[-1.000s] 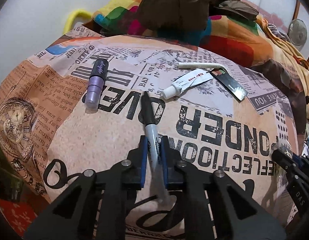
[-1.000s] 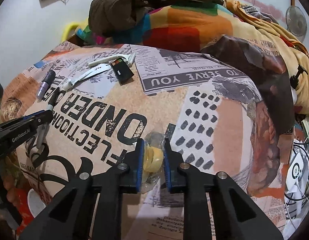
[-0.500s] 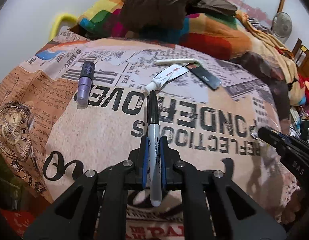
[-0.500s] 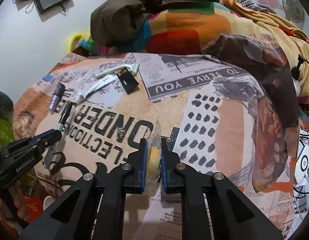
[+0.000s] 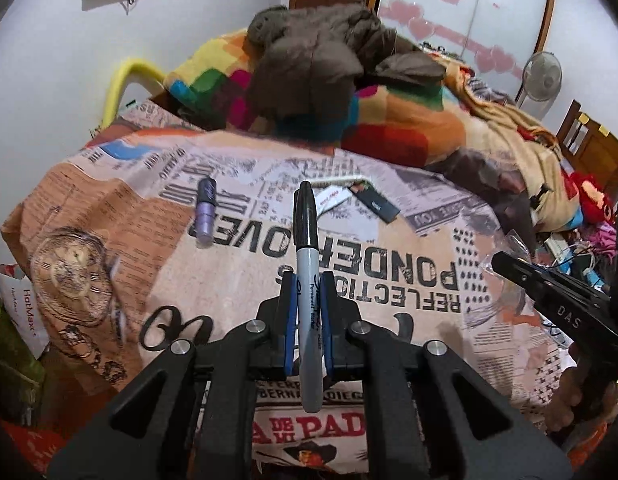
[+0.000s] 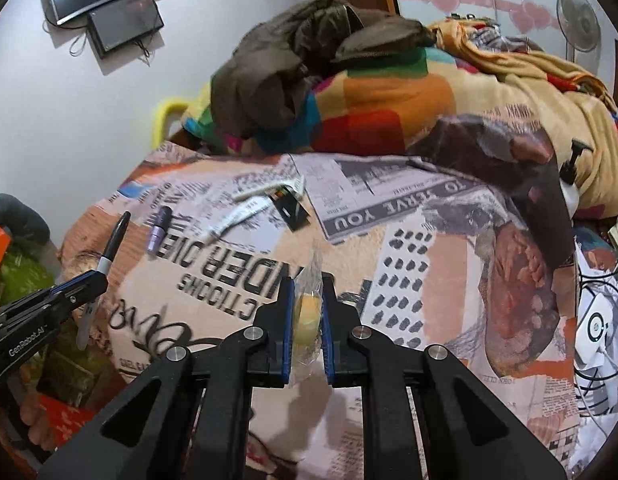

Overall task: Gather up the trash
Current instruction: 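Carry marker and plastic bag to the white bin and open both tools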

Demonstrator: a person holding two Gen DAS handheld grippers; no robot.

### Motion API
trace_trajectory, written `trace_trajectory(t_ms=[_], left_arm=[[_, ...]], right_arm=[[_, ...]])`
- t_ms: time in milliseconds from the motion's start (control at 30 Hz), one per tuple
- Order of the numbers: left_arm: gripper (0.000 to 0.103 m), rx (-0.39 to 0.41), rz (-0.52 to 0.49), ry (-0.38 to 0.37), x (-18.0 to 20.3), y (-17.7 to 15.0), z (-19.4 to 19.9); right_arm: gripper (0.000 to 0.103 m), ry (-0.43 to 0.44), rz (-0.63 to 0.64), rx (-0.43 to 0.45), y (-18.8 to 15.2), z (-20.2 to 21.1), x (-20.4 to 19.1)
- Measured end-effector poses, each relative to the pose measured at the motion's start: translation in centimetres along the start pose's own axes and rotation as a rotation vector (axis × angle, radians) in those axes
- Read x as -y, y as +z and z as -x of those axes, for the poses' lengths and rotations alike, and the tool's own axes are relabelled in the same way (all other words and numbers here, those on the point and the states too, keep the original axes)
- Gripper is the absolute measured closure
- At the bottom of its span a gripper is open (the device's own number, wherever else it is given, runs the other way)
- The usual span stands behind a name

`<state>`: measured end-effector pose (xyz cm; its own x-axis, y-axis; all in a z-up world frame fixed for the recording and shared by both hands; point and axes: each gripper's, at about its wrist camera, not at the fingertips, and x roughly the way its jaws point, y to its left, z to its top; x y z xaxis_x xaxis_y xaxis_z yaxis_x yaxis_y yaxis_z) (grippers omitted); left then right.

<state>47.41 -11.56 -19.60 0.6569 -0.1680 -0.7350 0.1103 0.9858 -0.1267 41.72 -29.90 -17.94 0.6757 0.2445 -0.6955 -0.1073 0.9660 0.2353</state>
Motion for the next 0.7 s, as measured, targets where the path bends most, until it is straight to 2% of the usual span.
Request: trace_trajectory(t_ms=[367,700], left_arm=[[0.093,0.099,0.032,0.026,-3.9,0.3,8.1],[0.093,0.185,0.075,0.083,-8.7,-1.7,16.3]], right_arm=[[0.092,0.063,0.071,0.083,0.9,5.3,-5.8],[0.092,0.125,0.170,0.148,0.9,10.1,-12.4]])
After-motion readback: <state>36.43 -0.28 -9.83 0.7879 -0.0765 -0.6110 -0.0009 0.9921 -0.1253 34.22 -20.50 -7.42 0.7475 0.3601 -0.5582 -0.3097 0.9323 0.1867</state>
